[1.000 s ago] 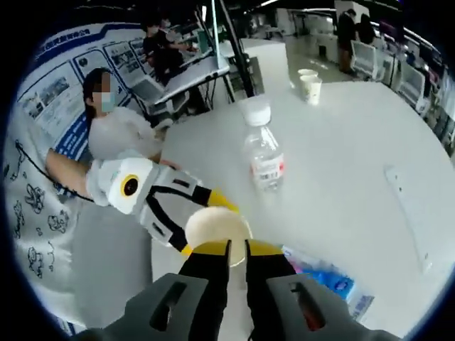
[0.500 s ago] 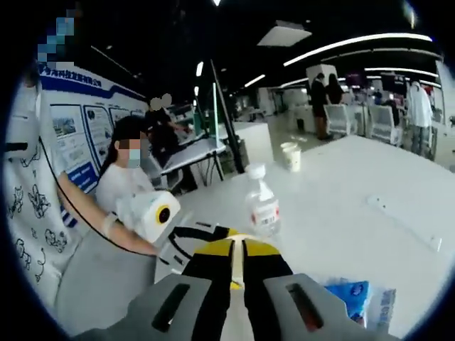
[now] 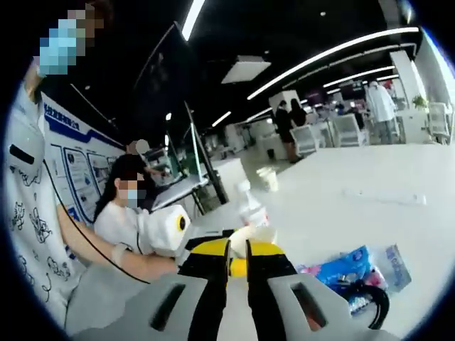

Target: Arrange the tabletop items into an orderly group along one side of the table until the central work area is clear of visible clutter.

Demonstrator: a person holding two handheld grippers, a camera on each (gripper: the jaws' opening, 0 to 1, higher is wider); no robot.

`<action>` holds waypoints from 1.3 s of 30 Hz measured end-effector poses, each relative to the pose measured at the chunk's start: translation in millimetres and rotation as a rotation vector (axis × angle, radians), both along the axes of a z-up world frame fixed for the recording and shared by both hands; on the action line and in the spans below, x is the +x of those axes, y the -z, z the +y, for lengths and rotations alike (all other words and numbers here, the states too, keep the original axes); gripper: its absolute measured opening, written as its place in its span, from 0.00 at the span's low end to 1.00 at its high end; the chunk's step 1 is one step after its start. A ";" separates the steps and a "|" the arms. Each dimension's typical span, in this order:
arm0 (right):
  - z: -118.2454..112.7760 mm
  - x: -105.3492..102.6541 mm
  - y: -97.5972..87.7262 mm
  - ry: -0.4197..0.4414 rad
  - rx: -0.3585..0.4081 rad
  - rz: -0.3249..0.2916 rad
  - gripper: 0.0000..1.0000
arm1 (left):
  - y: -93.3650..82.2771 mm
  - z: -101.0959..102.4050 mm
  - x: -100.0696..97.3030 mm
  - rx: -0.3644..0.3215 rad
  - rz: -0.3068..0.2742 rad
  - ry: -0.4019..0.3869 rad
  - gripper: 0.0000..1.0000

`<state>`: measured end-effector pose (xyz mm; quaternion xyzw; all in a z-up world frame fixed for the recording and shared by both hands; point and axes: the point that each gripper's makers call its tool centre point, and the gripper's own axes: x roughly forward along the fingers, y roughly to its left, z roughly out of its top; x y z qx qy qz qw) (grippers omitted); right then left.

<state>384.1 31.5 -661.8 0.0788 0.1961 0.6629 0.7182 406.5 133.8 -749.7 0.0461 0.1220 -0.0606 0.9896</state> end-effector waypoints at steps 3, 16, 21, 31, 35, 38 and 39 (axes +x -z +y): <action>-7.3 -4.8 10.4 0.011 -0.030 0.001 0.05 | 1.0 4.1 1.3 -0.005 -0.005 -0.028 0.37; -19.3 -16.1 -1.5 0.065 0.057 0.095 0.09 | 8.7 8.1 9.6 -0.006 -0.021 -0.104 0.37; -25.5 -14.0 2.3 0.069 0.042 0.091 0.11 | 13.9 9.5 13.2 -0.022 -0.010 -0.118 0.37; -41.2 -8.2 17.2 0.109 0.000 0.091 0.25 | 20.4 13.2 18.0 -0.026 -0.005 -0.141 0.37; -45.4 -9.4 18.7 0.117 0.000 0.102 0.25 | 22.5 13.6 19.8 -0.029 -0.002 -0.145 0.37; -47.5 -10.5 20.5 0.117 -0.001 0.114 0.25 | 23.0 14.3 20.2 -0.033 -0.005 -0.151 0.37; -47.8 -10.9 20.2 0.117 0.003 0.116 0.26 | 22.8 15.1 20.2 -0.032 -0.007 -0.155 0.37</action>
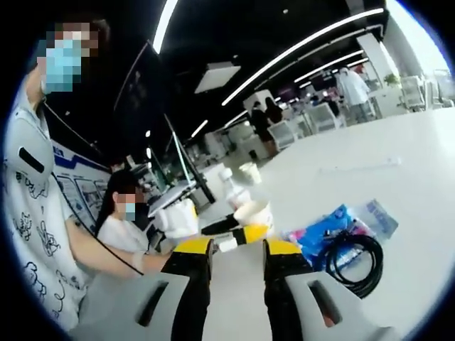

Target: Arrange the tabletop items into an orderly group along one side of the table until the central work area is clear of visible clutter.

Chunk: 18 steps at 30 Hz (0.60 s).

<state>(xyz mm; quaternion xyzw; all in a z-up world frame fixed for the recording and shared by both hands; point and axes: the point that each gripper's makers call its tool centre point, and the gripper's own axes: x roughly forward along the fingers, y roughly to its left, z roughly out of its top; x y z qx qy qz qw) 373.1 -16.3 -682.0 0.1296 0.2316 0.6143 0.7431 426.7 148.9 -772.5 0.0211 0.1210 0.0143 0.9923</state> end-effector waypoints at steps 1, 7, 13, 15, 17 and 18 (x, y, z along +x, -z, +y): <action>-0.4 0.2 0.6 0.002 -0.001 0.001 0.26 | 0.1 0.1 0.4 -0.005 -0.002 -0.001 0.37; -2.8 1.1 5.9 0.005 -0.019 -0.002 0.28 | 1.8 1.8 2.8 0.005 -0.004 -0.010 0.37; -7.0 1.0 11.3 0.011 -0.037 0.002 0.28 | 2.4 5.6 4.8 0.007 -0.012 -0.029 0.37; -8.1 0.4 12.2 0.017 -0.035 0.010 0.27 | 2.2 7.4 5.4 0.016 -0.015 -0.039 0.37; -9.3 -0.5 14.9 0.019 -0.040 0.018 0.27 | 2.7 7.1 6.6 0.011 -0.015 -0.037 0.37; -9.7 -0.9 15.4 0.019 -0.039 0.019 0.27 | 2.9 7.6 7.1 0.016 -0.015 -0.039 0.37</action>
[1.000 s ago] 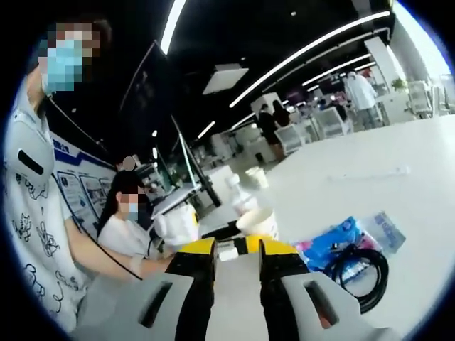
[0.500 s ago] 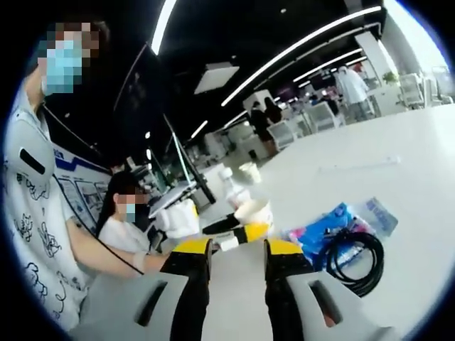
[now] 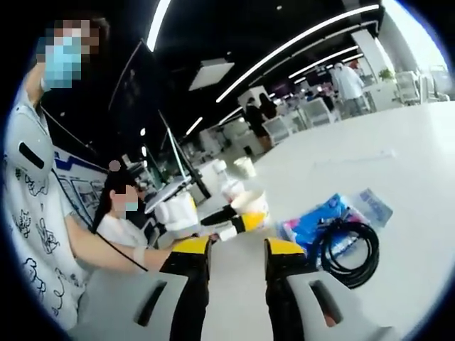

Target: Arrange the tabletop items into an orderly group along one side of the table until the central work area is clear of visible clutter.

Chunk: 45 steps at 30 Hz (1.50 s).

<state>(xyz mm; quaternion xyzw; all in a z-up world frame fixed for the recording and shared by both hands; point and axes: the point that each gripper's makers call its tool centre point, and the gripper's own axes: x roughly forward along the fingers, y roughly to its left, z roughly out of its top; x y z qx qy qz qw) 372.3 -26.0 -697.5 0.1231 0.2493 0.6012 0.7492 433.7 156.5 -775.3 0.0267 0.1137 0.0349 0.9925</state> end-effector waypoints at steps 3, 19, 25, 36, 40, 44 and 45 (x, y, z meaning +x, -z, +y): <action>-1.0 -1.0 1.9 0.004 -0.001 0.012 0.26 | 1.2 1.2 0.9 0.001 0.000 -0.007 0.37; -6.4 -6.9 8.9 0.007 -0.018 0.044 0.25 | 13.4 1.3 6.1 -0.012 0.019 -0.037 0.38; -6.4 -9.1 11.7 0.002 -0.026 0.051 0.25 | 17.6 0.2 4.1 -0.026 0.031 -0.049 0.42; -3.5 -10.9 12.6 -0.003 -0.024 0.059 0.25 | 18.0 -1.5 0.3 -0.040 0.034 -0.051 0.42; -2.8 -12.5 14.3 -0.006 -0.026 0.070 0.25 | 20.6 -2.4 -2.1 -0.041 0.045 -0.049 0.41; -1.8 -14.3 14.3 -0.010 -0.023 0.069 0.25 | 21.4 -2.5 -4.9 -0.047 0.047 -0.052 0.40; -1.8 -14.5 14.7 -0.010 -0.025 0.071 0.25 | 21.5 -2.5 -5.5 -0.050 0.047 -0.054 0.40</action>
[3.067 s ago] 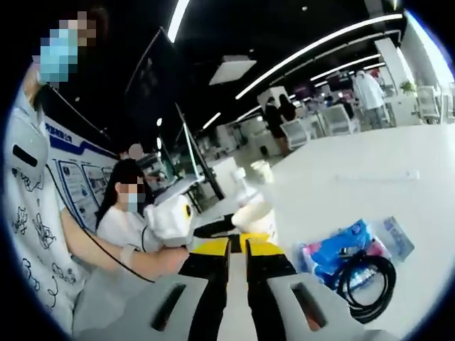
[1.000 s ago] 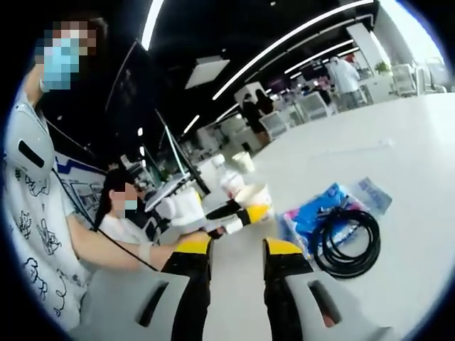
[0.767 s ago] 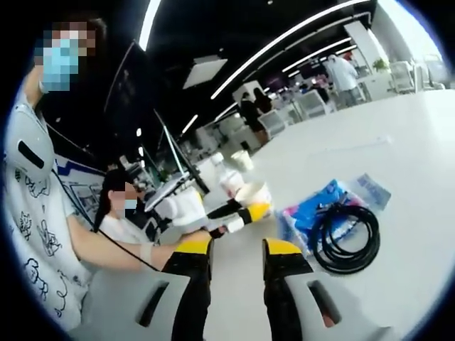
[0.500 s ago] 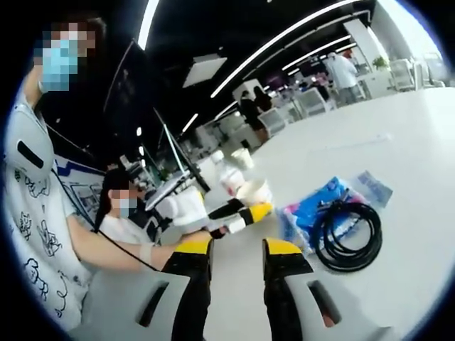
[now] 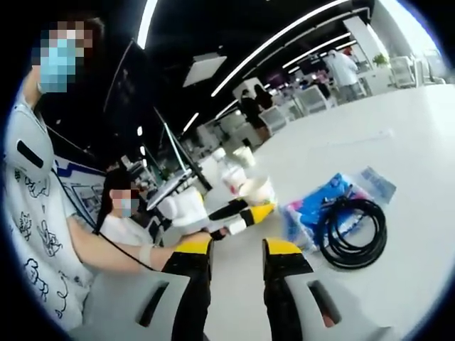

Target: Arrange the tabletop items into an orderly group along one side of the table until the central work area is clear of visible clutter.

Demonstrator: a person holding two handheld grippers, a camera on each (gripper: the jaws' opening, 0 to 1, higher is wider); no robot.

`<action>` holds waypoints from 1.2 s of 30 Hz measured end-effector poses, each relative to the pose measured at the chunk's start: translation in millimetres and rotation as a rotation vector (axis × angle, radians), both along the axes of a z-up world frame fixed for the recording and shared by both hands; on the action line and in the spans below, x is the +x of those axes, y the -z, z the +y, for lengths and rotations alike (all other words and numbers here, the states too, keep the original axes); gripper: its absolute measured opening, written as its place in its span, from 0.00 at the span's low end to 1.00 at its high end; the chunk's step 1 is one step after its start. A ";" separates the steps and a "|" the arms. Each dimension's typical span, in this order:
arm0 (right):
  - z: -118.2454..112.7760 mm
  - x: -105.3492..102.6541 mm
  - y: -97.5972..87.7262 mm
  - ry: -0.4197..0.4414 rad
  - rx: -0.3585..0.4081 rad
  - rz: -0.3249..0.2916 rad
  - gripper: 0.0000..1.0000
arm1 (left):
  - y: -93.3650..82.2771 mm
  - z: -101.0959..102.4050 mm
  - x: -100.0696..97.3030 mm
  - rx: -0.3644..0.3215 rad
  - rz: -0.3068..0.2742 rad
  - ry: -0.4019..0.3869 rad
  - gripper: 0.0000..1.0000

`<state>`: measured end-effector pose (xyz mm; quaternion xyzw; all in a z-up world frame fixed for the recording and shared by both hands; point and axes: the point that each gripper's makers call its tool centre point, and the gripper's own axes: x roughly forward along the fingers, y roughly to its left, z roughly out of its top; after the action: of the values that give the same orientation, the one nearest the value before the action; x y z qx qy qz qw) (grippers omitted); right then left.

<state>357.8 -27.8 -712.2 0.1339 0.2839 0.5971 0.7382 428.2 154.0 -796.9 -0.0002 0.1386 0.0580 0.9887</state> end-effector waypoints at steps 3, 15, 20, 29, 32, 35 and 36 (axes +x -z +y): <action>0.0 -0.6 1.2 -0.001 -0.004 0.002 0.25 | -0.1 0.0 -4.2 0.001 0.004 -0.006 0.40; 1.2 -4.3 1.7 -0.007 -0.005 0.006 0.25 | 4.3 2.0 -18.3 -0.011 0.024 -0.022 0.40; 0.2 -5.2 1.4 -0.002 -0.005 0.016 0.25 | 4.5 6.5 -25.6 -0.012 0.030 -0.046 0.39; -3.2 -4.8 2.2 0.007 -0.018 0.003 0.27 | 4.2 11.1 -37.4 -0.041 0.043 -0.077 0.44; -4.7 -4.0 0.9 0.011 -0.013 0.000 0.28 | 1.7 10.9 -38.7 -0.050 0.047 -0.067 0.47; -6.7 -3.1 1.1 0.014 -0.019 -0.005 0.30 | -2.1 9.0 -40.5 -0.046 0.046 -0.050 0.47; -7.5 -2.6 1.1 0.016 -0.021 -0.009 0.30 | -2.8 8.3 -41.1 -0.047 0.049 -0.044 0.48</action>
<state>355.1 -35.3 -713.3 0.1258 0.2859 0.5887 0.7456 387.1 162.4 -794.0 -0.0251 0.1642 0.0765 0.9831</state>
